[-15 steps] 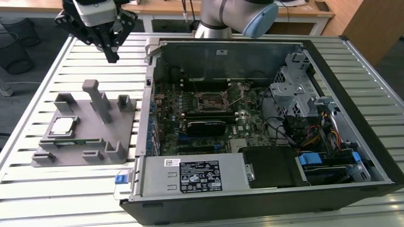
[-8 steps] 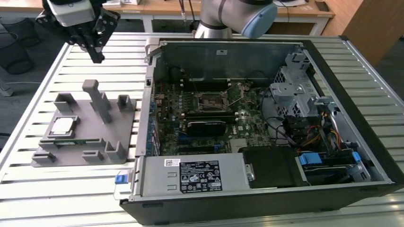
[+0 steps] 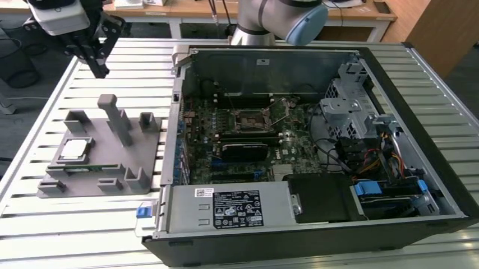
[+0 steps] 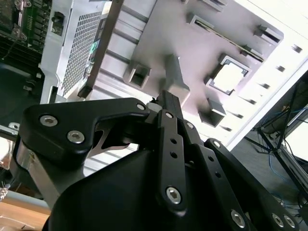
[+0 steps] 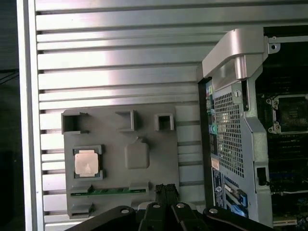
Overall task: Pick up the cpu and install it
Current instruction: 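Reach for the cpu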
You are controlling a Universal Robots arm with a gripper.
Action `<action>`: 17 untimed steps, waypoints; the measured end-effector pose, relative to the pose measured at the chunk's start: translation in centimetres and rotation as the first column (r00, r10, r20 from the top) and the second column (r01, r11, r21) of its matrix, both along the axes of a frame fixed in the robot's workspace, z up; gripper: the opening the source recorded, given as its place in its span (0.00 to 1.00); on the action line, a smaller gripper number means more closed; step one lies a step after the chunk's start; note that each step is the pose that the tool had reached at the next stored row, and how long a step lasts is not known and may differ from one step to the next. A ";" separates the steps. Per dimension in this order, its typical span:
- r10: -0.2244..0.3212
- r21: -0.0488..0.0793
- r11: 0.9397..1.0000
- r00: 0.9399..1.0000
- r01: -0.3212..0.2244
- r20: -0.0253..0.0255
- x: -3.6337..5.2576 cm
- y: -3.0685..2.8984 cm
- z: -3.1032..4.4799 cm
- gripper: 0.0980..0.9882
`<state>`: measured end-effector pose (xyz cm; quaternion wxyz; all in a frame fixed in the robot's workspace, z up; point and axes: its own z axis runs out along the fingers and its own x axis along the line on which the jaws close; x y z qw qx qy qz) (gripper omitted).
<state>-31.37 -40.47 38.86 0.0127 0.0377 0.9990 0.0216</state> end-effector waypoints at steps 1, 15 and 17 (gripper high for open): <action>0.000 0.000 1.000 1.000 0.000 0.000 -0.24 -0.09 -0.03 0.01; 0.000 0.000 1.000 1.000 0.000 0.000 -5.94 -0.40 -0.35 0.01; 0.000 0.000 1.000 1.000 0.000 0.000 -6.88 -0.40 -0.36 0.01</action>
